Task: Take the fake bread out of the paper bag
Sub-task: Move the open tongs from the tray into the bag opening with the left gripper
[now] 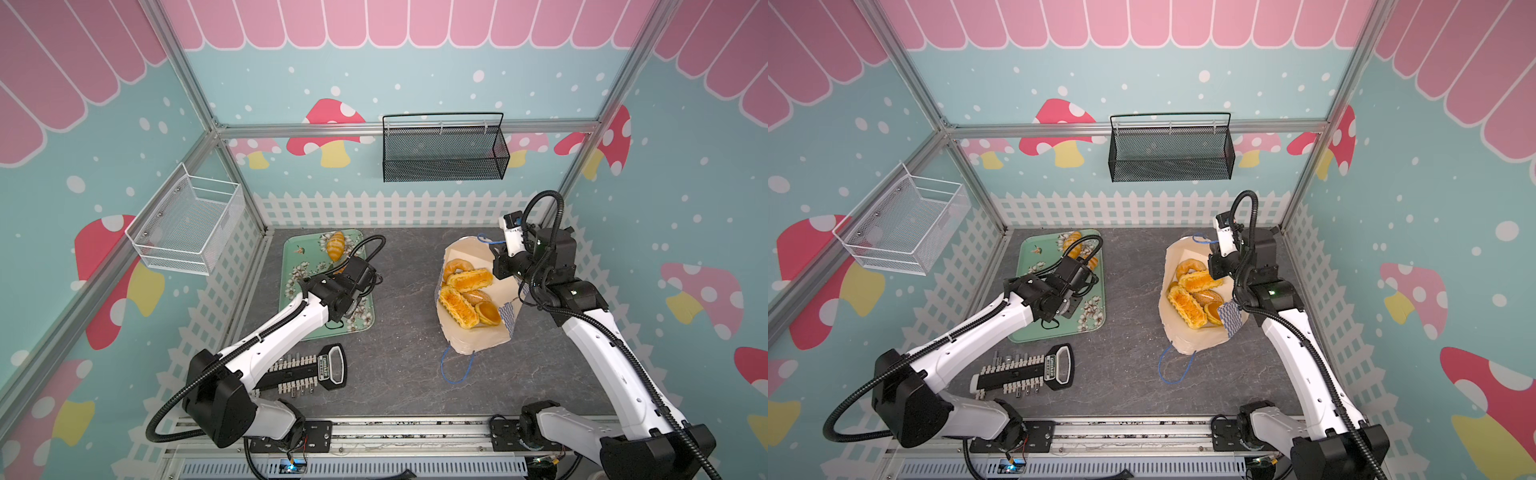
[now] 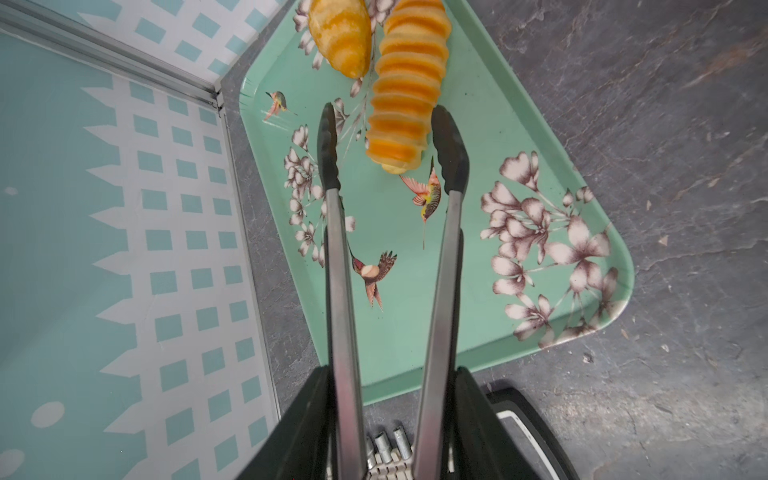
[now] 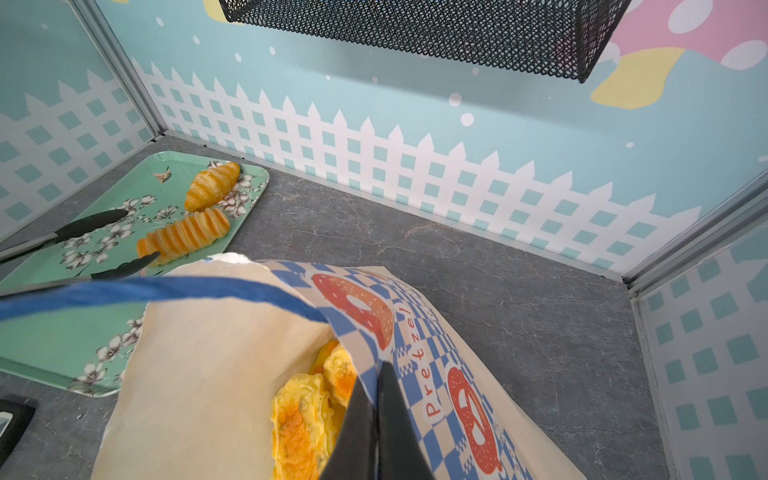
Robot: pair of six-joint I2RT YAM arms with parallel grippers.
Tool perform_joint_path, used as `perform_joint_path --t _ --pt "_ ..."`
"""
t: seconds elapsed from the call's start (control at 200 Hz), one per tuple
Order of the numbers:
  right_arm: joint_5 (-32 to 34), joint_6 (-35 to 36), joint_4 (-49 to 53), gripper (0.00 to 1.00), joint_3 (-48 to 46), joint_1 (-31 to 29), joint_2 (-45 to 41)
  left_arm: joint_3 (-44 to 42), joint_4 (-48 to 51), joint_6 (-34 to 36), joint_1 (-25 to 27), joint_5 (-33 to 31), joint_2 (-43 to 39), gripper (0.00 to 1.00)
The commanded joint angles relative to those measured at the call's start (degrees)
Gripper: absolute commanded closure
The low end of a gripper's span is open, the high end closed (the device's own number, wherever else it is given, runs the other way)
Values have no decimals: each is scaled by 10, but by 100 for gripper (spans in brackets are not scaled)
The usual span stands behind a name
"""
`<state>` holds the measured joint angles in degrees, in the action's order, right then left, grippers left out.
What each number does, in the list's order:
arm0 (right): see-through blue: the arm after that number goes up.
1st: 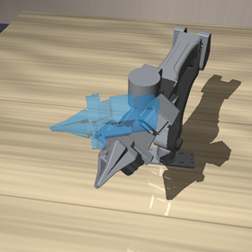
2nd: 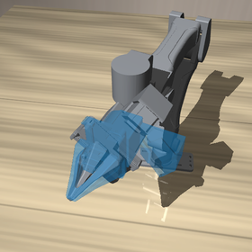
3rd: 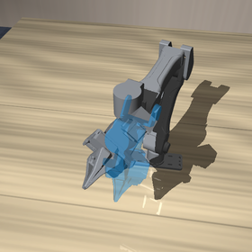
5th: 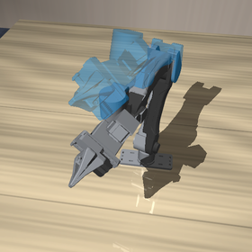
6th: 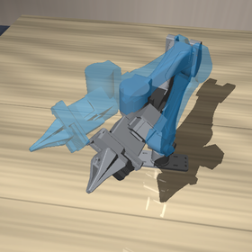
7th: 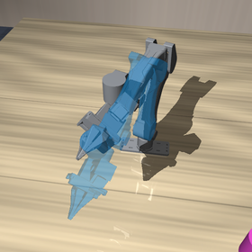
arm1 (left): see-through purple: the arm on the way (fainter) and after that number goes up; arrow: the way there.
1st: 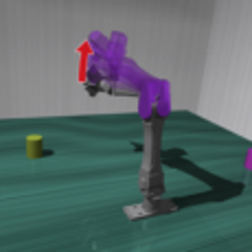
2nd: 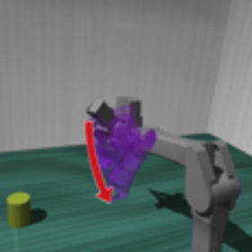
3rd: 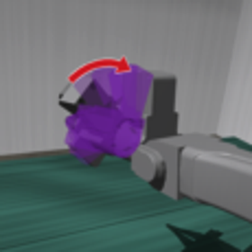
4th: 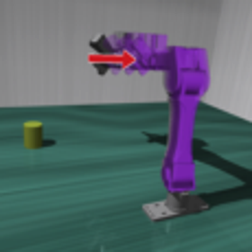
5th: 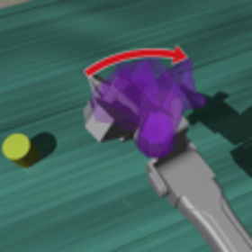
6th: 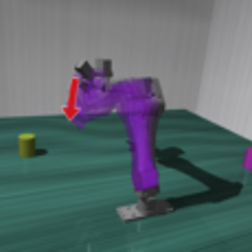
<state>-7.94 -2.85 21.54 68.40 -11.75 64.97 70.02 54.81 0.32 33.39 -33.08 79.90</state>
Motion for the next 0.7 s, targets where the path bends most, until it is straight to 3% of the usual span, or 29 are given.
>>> perform_joint_path --t 0.0,0.35,0.49,0.695 --pt "-14 -8 3 100 15 -3 -1 40 6 10 -3 13 -44 59" --pt "-37 -23 -11 100 25 -3 12 111 -57 101 31 144 -151 65" --pt "-47 -13 -16 100 24 -3 4 101 -115 151 103 199 -180 65" --pt "-45 1 -18 100 13 -3 -7 84 -162 210 224 189 -181 66"
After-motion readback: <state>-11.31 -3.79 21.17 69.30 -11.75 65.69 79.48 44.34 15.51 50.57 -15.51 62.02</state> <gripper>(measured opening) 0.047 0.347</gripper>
